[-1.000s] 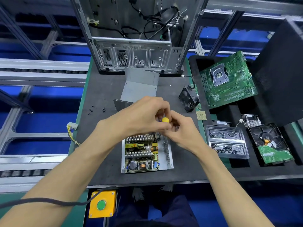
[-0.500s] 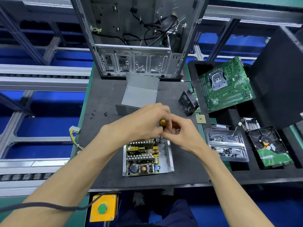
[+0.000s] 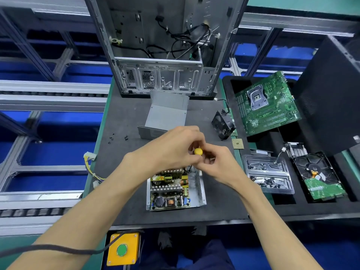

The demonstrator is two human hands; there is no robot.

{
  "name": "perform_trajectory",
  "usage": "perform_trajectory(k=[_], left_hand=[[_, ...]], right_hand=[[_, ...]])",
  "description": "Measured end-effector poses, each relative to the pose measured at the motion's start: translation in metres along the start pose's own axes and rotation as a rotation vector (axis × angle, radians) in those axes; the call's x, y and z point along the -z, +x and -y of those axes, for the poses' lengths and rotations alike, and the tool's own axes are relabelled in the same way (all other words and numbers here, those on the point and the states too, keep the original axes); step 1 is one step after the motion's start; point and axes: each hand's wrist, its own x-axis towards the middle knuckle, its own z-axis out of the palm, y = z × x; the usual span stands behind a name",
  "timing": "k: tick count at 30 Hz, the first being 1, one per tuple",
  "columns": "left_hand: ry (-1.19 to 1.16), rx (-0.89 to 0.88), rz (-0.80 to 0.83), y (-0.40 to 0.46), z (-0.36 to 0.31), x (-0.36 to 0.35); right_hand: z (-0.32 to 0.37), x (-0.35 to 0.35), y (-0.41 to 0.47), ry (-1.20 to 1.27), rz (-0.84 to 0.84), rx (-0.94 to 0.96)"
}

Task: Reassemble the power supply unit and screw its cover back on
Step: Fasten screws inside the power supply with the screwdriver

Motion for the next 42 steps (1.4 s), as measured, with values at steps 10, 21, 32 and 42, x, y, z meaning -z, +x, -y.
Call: perform_trajectory(k=[10,21,32,42], left_hand=[[-0.007,0.004,0.014,0.000,0.000,0.001],[-0.271,0.091,-0.280,-0.016,0.023,0.008],[-0.414,0.606,-0.558,-0.062,0.108,0.043],[-0.359,0.961,-0.592,-0.105,0.172,0.026]], right_hand=[[0.002,-0.004,0.005,-0.038,-0.063,-0.019],[0.022,0.004,0.020,-0.014,-0.192,0.120],[0.055,-0.023,0.060,0.495,-0.123,-0.052],[0.053,-0.066,0.097,0.470,0.103,-0.142]])
